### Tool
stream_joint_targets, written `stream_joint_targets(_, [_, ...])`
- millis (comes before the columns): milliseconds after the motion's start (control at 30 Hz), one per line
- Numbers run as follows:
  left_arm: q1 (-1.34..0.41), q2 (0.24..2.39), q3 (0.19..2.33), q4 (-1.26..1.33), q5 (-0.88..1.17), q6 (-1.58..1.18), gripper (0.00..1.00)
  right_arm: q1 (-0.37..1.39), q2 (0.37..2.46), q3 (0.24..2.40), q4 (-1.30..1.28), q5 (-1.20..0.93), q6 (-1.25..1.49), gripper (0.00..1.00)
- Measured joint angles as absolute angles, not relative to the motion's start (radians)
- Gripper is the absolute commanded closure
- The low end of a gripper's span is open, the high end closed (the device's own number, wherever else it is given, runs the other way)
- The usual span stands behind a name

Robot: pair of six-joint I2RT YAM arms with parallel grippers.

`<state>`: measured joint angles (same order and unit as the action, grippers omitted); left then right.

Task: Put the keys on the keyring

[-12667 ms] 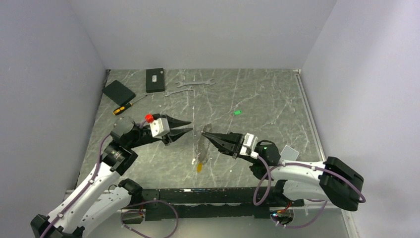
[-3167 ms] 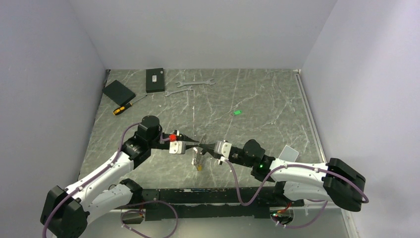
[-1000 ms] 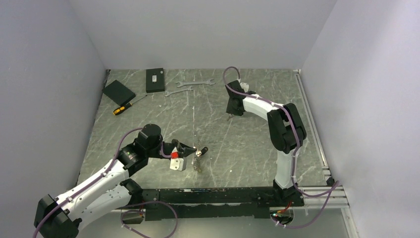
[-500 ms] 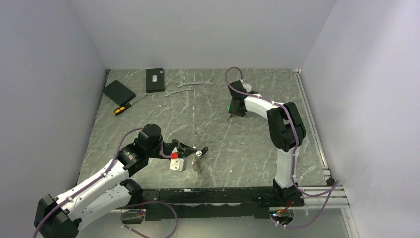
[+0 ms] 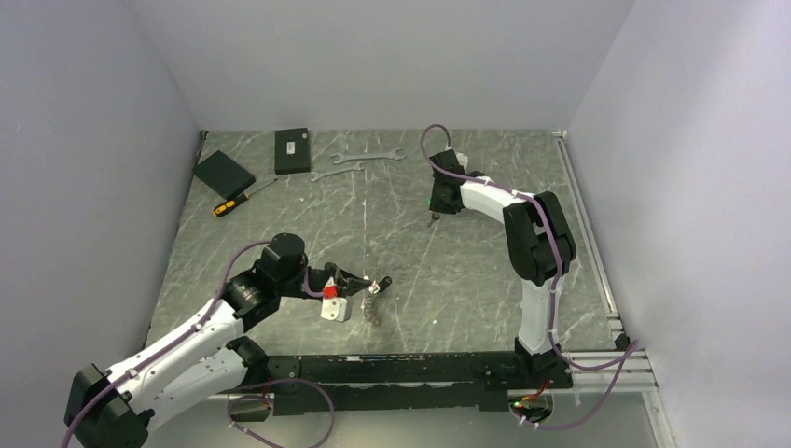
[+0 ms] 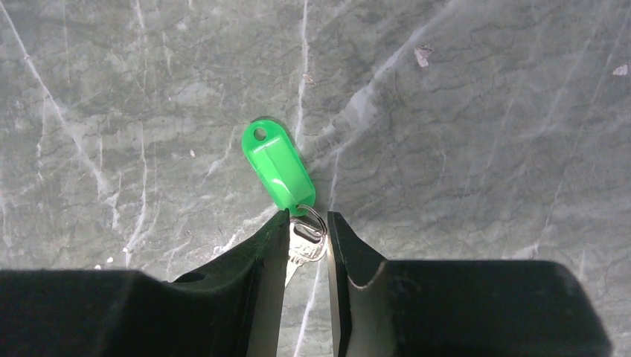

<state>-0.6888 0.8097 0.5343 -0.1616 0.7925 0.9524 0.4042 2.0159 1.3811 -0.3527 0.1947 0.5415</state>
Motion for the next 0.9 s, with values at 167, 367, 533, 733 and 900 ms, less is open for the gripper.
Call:
stream_joint_targets(167, [-0.689, 0.812, 0.534, -0.162, 0.794, 0.952, 1.00, 0.403, 2.016, 1.381, -0.346, 0.183, 0.512, 0.70])
stream_joint_targets(367, [-0.689, 0.813, 0.534, -0.161, 0.797, 0.952, 1.00, 0.397, 2.018, 1.381, -0.338, 0.184, 0.486, 0.71])
stream_joint_targets(533, [-0.689, 0.816, 0.534, -0.161, 0.799, 0.950, 1.00, 0.387, 2.033, 1.381, -0.324, 0.172, 0.470, 0.78])
stream_joint_targets(733, [-0.689, 0.816, 0.534, -0.161, 0.800, 0.948, 1.00, 0.386, 2.033, 1.381, -0.312, 0.150, 0.459, 0.96])
stream_joint_targets(900, [-0.689, 0.816, 0.534, -0.161, 0.799, 0.948, 1.00, 0.386, 2.033, 1.381, -0.302, 0.129, 0.459, 1.00])
